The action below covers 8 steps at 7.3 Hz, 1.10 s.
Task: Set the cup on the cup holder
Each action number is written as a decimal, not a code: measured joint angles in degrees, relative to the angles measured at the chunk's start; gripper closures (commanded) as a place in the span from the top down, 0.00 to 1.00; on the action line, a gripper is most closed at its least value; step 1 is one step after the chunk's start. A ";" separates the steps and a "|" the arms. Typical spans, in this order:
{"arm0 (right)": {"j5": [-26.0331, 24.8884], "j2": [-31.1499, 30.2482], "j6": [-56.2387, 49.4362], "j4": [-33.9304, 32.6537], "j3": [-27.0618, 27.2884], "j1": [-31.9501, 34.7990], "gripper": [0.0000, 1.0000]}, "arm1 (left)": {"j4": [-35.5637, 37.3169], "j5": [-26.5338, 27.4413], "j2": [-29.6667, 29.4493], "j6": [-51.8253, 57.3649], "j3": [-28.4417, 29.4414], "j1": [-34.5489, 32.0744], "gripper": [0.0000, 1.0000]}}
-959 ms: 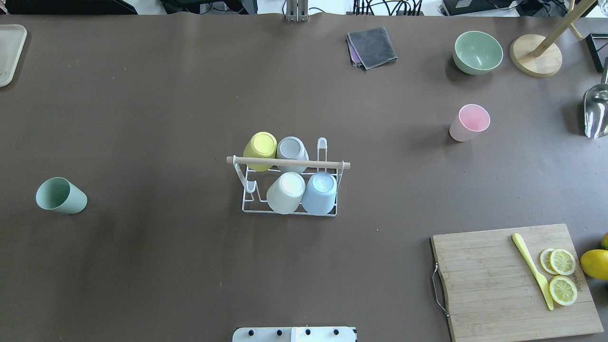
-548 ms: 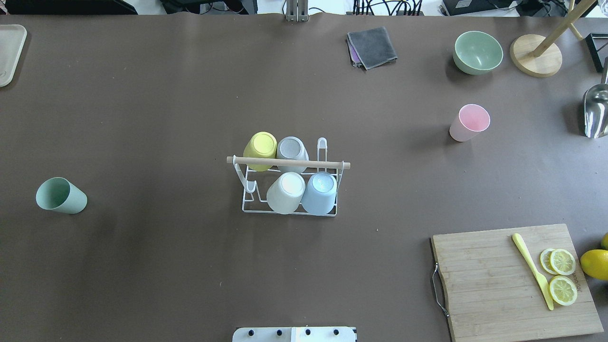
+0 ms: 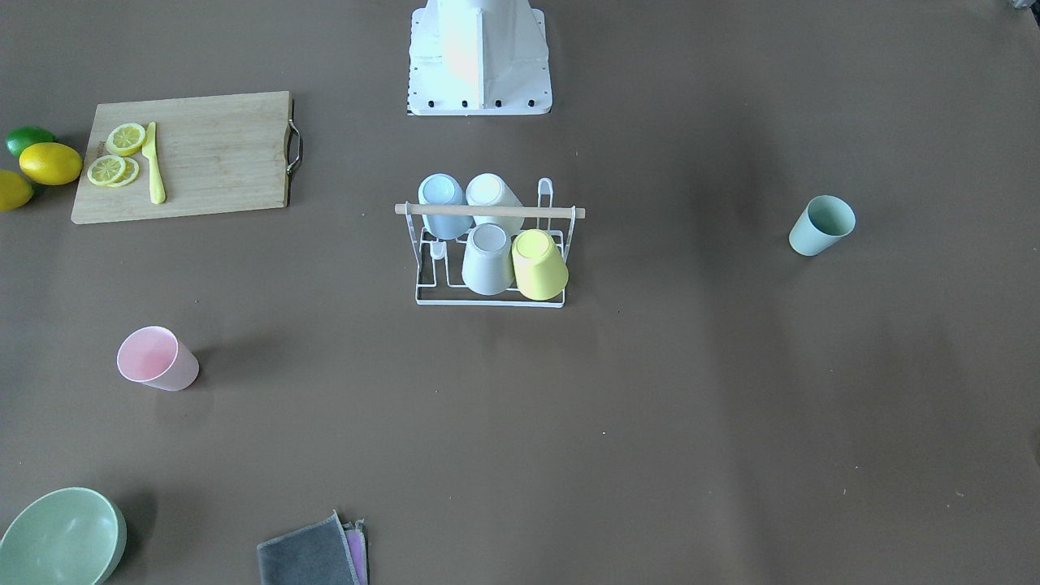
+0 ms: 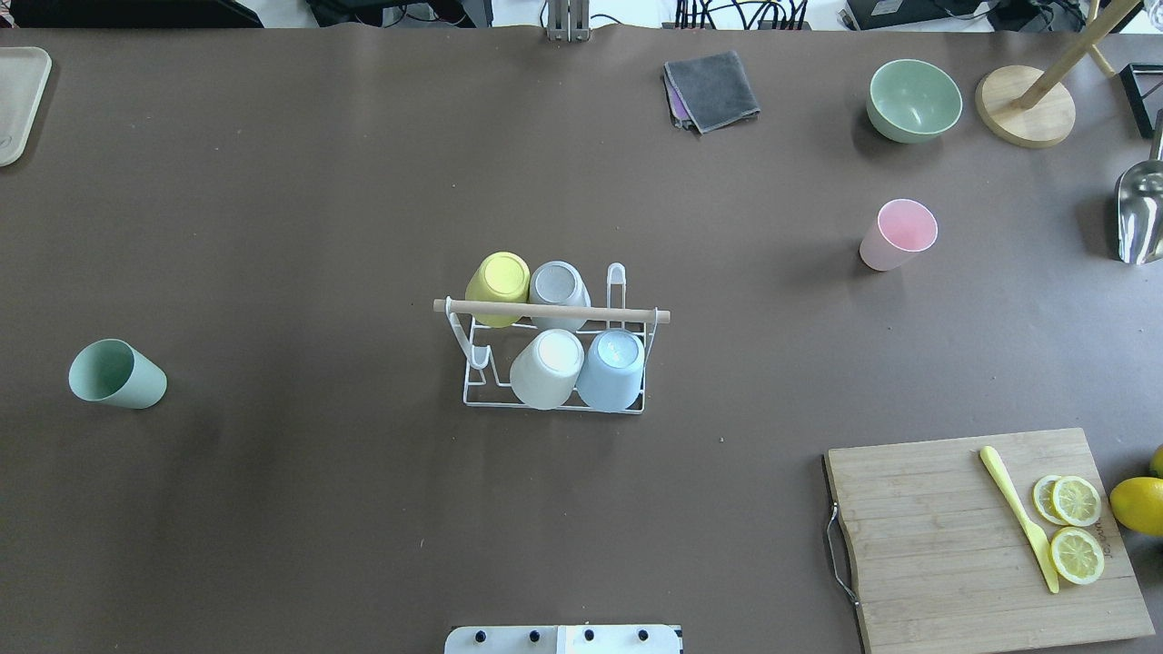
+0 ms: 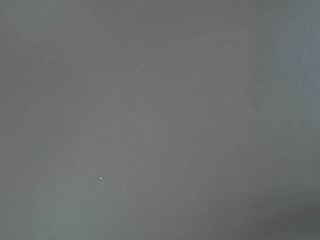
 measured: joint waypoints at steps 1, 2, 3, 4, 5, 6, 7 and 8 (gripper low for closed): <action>0.11 0.12 0.02 0.09 0.35 -0.21 1.00 | 0.00 0.01 0.00 -0.02 -0.01 0.01 0.98; 0.27 0.26 0.03 0.16 0.53 -0.25 1.00 | 0.00 -0.01 -0.03 -0.02 -0.01 0.05 0.98; 0.32 0.48 0.03 0.19 0.58 -0.26 1.00 | 0.00 0.01 -0.06 -0.02 -0.01 0.07 0.98; 0.18 0.74 0.01 0.19 0.46 -0.46 1.00 | 0.00 0.02 -0.08 -0.03 -0.01 0.08 0.98; -0.08 1.27 0.03 0.14 0.10 -0.76 1.00 | 0.00 0.03 -0.09 -0.03 -0.01 0.09 0.98; -0.11 2.30 0.30 0.08 -0.40 -0.97 1.00 | 0.00 0.03 -0.09 -0.03 -0.01 0.09 0.98; 0.02 3.61 0.71 -0.03 -0.86 -1.16 1.00 | 0.02 0.03 -0.09 -0.02 -0.01 0.09 0.98; 0.32 5.05 0.96 -0.34 -0.96 -1.43 1.00 | 0.03 0.03 -0.09 -0.03 -0.03 0.09 0.98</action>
